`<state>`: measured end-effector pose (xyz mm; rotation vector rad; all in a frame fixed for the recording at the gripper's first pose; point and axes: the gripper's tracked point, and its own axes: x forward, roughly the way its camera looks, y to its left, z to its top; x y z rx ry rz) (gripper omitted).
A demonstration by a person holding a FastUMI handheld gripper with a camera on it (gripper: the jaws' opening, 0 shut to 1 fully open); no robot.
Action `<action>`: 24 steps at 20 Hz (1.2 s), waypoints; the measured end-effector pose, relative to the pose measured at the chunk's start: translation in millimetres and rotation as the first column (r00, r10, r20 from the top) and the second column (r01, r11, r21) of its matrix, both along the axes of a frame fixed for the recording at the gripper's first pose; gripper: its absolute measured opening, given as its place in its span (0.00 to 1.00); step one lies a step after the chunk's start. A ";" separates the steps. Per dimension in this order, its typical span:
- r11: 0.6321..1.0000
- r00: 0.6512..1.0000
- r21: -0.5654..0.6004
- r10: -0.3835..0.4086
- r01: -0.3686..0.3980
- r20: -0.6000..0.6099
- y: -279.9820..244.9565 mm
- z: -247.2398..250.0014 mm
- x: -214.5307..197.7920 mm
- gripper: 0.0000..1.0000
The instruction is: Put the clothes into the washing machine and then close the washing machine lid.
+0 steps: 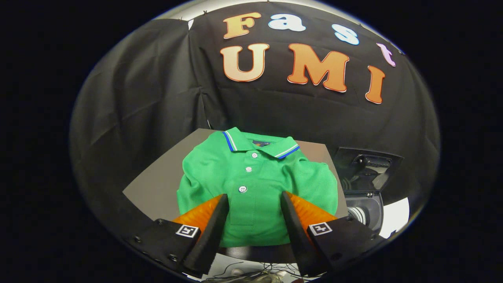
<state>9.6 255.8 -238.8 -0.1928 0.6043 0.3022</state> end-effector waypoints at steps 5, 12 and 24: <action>0.997 0.996 -0.016 0.079 -0.079 0.027 5.2 -0.8 -3.2 0.58; 0.991 0.991 0.024 0.130 -0.130 0.013 2.6 -0.4 -4.3 0.26; 0.981 0.997 0.175 0.074 -0.080 0.037 -41.9 64.6 -15.7 0.11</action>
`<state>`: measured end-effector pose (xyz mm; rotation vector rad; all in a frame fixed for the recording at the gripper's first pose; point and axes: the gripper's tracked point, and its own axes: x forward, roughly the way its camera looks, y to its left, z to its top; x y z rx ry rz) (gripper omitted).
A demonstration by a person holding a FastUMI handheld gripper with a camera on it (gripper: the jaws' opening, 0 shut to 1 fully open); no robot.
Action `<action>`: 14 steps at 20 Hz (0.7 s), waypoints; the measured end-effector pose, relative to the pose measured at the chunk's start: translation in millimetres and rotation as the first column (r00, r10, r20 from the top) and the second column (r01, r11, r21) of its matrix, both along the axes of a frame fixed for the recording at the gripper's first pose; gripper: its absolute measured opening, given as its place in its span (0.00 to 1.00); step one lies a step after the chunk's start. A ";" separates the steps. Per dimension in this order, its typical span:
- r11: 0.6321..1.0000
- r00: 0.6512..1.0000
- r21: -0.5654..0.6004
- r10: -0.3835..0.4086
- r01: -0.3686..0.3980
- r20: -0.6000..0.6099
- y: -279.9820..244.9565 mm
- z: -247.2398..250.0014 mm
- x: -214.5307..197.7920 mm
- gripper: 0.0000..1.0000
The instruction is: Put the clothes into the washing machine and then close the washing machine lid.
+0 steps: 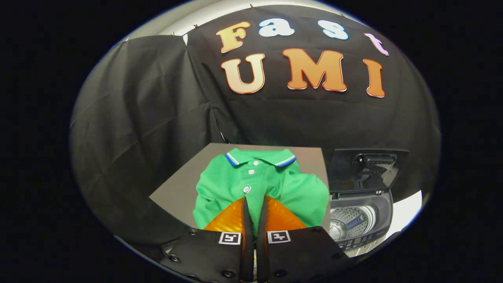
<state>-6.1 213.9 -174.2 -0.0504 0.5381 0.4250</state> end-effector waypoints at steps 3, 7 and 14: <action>0.999 0.998 0.021 -0.033 0.032 0.044 -26.2 30.3 0.3 0.11; 0.994 0.990 0.018 -0.108 0.107 0.094 -76.1 56.4 11.2 0.11; 0.959 0.950 0.009 -0.282 0.283 0.136 -176.7 76.1 20.9 0.11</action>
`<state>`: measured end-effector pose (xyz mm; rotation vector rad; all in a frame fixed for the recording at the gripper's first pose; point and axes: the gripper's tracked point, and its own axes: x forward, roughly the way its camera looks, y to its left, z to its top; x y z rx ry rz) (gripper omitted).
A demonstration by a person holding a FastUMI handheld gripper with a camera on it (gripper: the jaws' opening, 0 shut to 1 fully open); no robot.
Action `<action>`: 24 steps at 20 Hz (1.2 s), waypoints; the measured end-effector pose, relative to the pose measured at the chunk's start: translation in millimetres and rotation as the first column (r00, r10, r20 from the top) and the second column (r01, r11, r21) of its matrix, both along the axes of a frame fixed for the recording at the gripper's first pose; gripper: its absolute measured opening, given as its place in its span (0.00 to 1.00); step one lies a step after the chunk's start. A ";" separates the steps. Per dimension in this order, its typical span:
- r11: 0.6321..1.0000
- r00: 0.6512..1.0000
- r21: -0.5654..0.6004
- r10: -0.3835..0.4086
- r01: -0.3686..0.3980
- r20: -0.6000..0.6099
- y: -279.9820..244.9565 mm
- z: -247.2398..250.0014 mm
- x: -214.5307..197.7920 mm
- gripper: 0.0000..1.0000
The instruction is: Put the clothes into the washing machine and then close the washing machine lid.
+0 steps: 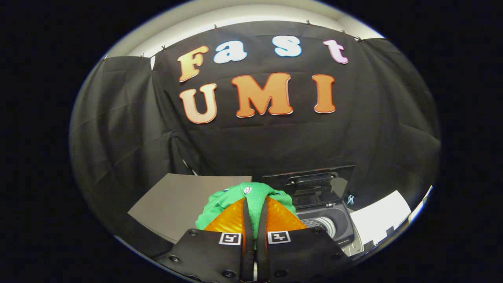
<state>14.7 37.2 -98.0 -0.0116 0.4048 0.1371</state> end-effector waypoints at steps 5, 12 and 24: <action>0.996 0.995 0.003 -0.094 0.094 -0.022 -62.2 -7.7 7.6 0.11; 0.990 0.983 -0.040 -0.138 0.135 -0.117 -129.9 -55.3 34.1 0.11; 0.995 0.951 -0.069 -0.087 0.070 -0.297 -189.4 -177.1 88.9 0.11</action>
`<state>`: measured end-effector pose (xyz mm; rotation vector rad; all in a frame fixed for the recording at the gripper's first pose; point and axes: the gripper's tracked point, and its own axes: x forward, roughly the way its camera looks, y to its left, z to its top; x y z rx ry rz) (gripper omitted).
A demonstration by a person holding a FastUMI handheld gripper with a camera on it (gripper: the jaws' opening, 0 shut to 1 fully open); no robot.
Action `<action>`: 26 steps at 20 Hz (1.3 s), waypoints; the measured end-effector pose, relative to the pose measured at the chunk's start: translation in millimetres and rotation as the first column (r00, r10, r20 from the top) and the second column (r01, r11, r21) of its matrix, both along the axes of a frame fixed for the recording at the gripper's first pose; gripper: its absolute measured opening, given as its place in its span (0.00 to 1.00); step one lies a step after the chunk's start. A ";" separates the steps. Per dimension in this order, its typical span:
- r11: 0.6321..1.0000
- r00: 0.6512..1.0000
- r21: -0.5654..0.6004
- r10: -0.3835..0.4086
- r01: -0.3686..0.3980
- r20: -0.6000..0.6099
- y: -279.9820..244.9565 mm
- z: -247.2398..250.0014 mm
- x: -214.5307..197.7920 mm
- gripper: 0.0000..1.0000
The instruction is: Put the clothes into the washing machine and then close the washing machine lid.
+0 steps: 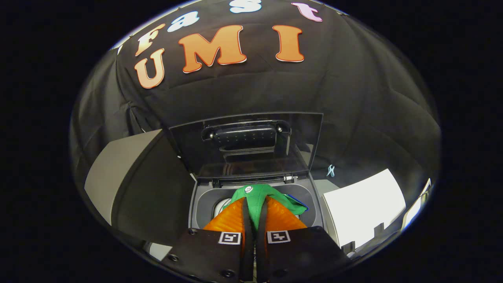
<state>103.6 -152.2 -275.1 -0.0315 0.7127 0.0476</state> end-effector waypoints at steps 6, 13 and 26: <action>0.998 0.997 -0.036 0.050 -0.052 -0.053 -6.2 -62.1 20.9 0.11; 0.998 0.988 -0.036 0.045 -0.051 -0.150 -6.5 -130.8 33.6 0.11; 0.998 0.950 -0.056 -0.028 0.012 -0.312 -18.7 -224.7 25.5 0.11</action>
